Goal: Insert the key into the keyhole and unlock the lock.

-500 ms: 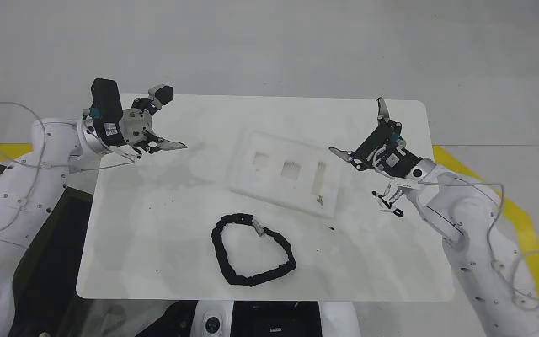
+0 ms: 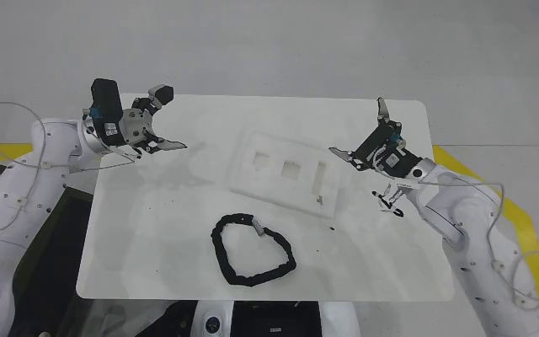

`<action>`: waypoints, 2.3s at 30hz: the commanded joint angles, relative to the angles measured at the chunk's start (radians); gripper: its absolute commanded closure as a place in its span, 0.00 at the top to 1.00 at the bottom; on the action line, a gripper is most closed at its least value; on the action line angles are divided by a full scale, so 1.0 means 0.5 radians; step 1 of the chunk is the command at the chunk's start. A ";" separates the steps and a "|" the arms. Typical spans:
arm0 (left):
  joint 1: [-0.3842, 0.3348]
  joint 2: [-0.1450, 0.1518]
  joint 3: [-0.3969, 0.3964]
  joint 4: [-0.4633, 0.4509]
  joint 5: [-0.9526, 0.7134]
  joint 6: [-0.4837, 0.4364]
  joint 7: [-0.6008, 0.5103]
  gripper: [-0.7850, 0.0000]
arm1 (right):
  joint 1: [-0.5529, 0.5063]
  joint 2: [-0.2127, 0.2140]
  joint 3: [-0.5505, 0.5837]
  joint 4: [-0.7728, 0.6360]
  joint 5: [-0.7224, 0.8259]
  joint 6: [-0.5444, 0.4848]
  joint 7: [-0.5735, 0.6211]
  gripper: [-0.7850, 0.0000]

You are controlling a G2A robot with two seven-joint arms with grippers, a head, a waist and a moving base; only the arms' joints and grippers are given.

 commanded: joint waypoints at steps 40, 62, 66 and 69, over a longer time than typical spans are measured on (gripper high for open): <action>0.000 0.000 0.000 0.000 0.000 0.000 0.000 1.00 | 0.219 -0.060 -0.461 0.171 1.471 0.038 1.844 1.00; 0.000 0.000 0.000 0.000 0.000 0.000 0.000 1.00 | 0.194 -0.053 -0.469 0.061 1.588 0.474 2.061 1.00; 0.000 0.000 0.000 0.000 0.000 0.000 0.000 1.00 | 0.191 -0.057 -0.443 0.081 1.701 0.696 2.059 1.00; 0.000 0.000 0.000 0.000 0.000 0.000 0.000 1.00 | 0.203 -0.061 -0.437 0.123 1.769 0.773 2.039 1.00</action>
